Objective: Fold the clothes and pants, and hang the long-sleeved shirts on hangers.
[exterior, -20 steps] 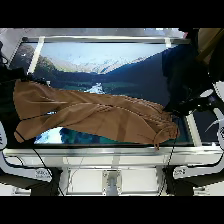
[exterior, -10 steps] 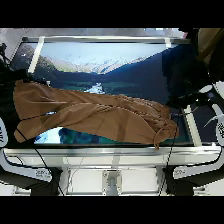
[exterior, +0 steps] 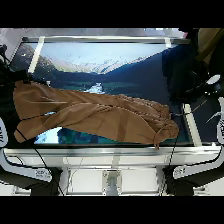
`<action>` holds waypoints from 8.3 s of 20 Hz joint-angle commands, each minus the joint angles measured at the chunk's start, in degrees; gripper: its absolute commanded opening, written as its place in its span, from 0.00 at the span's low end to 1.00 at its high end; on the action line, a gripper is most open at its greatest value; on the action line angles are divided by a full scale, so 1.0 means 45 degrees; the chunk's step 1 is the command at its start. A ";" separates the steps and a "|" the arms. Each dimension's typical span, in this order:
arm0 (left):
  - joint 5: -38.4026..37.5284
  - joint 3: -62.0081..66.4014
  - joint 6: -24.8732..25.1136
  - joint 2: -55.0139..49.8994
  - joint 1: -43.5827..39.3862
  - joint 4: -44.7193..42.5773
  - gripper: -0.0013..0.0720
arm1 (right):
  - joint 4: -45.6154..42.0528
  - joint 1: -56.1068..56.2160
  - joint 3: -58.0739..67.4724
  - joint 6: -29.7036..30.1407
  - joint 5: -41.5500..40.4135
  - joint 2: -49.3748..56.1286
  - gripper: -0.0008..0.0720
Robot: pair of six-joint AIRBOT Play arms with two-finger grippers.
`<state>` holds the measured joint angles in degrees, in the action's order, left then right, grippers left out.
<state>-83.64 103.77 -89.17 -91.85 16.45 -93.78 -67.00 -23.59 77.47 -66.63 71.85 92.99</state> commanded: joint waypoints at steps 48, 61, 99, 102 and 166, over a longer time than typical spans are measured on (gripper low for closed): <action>0.5090 0.0010 -0.1855 -0.4158 -0.2127 0.1885 0.97 | -0.1501 -0.2375 0.2958 -0.5246 -0.5241 0.1175 0.06; 0.5727 0.0155 -0.0748 -0.5518 -0.2050 0.3623 0.26 | -0.1394 -0.2365 0.2958 -0.5226 -0.3716 0.1175 0.06; 0.1214 -1.2123 -0.1375 0.6989 -0.0748 0.0549 0.96 | 0.1127 -0.7009 -0.3638 0.1511 0.0350 -0.5683 0.68; 0.2783 -1.3988 -0.2497 0.7266 -0.0748 0.0967 0.96 | 0.2016 -0.6970 -0.4430 0.1685 0.0248 -0.5838 0.69; 0.9428 -1.1225 0.0583 0.2671 -0.0617 0.5863 0.03 | 0.2501 -0.5702 -0.4444 0.1744 0.1525 -0.5843 0.67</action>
<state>-43.31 53.08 -86.59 -79.99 13.72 -69.19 -55.70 -49.30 57.47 -58.76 78.35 66.72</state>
